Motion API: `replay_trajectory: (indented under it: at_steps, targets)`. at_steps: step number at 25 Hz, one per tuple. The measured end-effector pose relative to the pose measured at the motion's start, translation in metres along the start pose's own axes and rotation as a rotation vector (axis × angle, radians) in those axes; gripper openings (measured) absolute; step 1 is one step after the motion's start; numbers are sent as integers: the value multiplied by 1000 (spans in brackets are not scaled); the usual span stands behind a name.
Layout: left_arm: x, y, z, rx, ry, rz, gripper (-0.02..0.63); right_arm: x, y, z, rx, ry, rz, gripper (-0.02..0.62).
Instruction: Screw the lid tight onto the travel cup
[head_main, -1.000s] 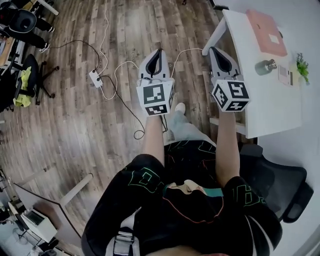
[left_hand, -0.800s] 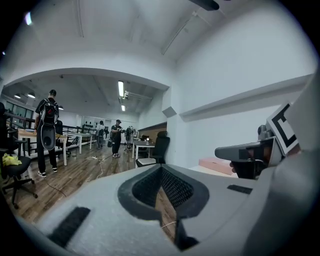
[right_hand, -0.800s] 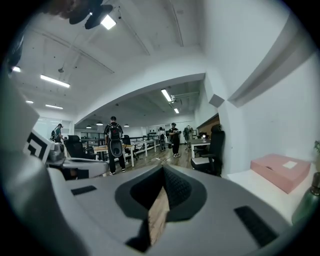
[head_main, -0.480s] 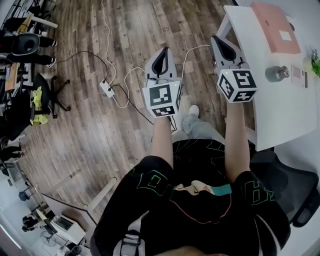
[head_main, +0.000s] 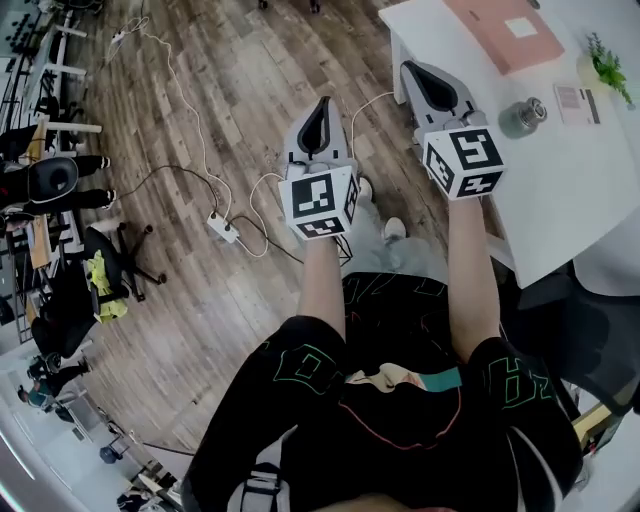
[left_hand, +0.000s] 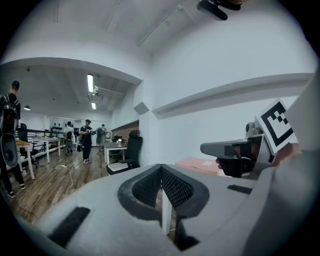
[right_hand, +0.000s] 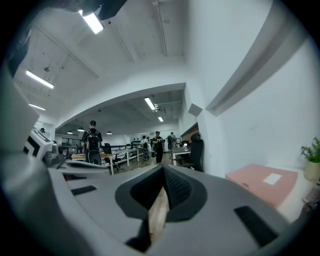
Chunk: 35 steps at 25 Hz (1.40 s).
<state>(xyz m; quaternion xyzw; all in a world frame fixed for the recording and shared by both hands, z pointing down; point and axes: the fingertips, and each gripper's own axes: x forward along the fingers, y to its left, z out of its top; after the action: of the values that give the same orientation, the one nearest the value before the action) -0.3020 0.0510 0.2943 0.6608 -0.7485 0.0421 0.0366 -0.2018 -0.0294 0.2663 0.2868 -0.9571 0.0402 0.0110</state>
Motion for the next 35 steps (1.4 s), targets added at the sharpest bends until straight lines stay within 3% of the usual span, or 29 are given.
replay_trajectory:
  at_steps: [6,11,18,27,35]
  targets:
    - [51,-62,3,14,6,-162,6,-30,-63,1,2,-9,-134,5]
    - [101,-129,0,13,55,-353,6,-60,-125,9,6,4,-284,5]
    - [119,-218,-27,27,125,-601,8,-120,-174,-9,31,26,-448,5]
    - [135,-303,-64,85,164,-844,8,-174,-204,-32,12,46,-524,6]
    - [146,-343,-89,125,184,-1020,121,-183,-217,-55,16,127,-485,111]
